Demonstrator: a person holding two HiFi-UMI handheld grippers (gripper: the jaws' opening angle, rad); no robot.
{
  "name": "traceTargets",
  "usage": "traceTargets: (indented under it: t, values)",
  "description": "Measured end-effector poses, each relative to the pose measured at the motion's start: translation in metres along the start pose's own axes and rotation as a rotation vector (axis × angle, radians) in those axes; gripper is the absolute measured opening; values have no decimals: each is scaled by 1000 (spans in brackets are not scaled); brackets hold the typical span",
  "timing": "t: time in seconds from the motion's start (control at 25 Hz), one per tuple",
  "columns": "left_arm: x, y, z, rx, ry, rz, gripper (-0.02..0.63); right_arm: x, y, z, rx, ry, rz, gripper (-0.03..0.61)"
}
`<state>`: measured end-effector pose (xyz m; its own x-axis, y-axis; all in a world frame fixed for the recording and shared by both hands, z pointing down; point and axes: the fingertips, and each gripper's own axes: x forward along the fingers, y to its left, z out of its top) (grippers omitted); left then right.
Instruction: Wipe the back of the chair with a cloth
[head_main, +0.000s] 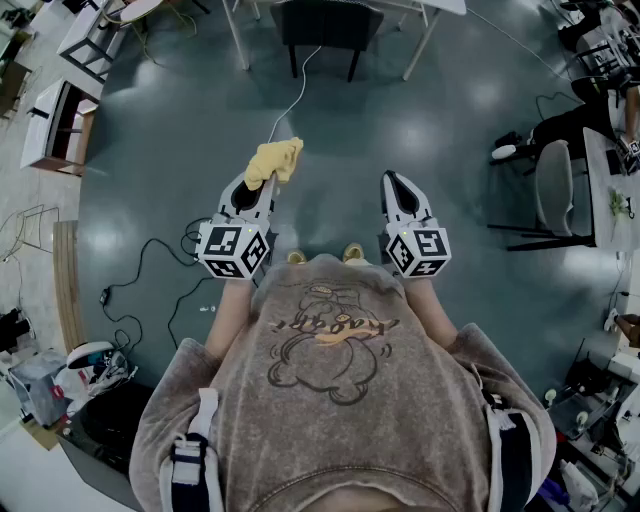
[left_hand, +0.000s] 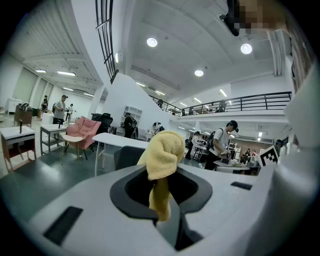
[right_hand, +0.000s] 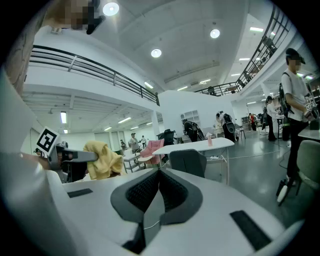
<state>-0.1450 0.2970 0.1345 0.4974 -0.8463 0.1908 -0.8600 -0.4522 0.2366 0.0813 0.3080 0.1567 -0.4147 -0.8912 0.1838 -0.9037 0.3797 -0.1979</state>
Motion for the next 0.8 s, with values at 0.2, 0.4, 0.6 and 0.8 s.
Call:
traceTargets:
  t: [0.2, 0.4, 0.6, 0.8]
  values:
    - [2, 3, 6, 15, 3, -17, 78, 5, 8, 2, 13, -7, 11, 26]
    - [-2, 9, 4, 32, 11, -61, 77, 4, 28, -5, 9, -16, 37, 26]
    - [-3, 28, 4, 24, 26, -89, 77, 8, 35, -13, 13, -29, -12, 26]
    - [10, 42, 9, 10, 18, -96, 77, 17, 27, -12, 26, -39, -37, 26]
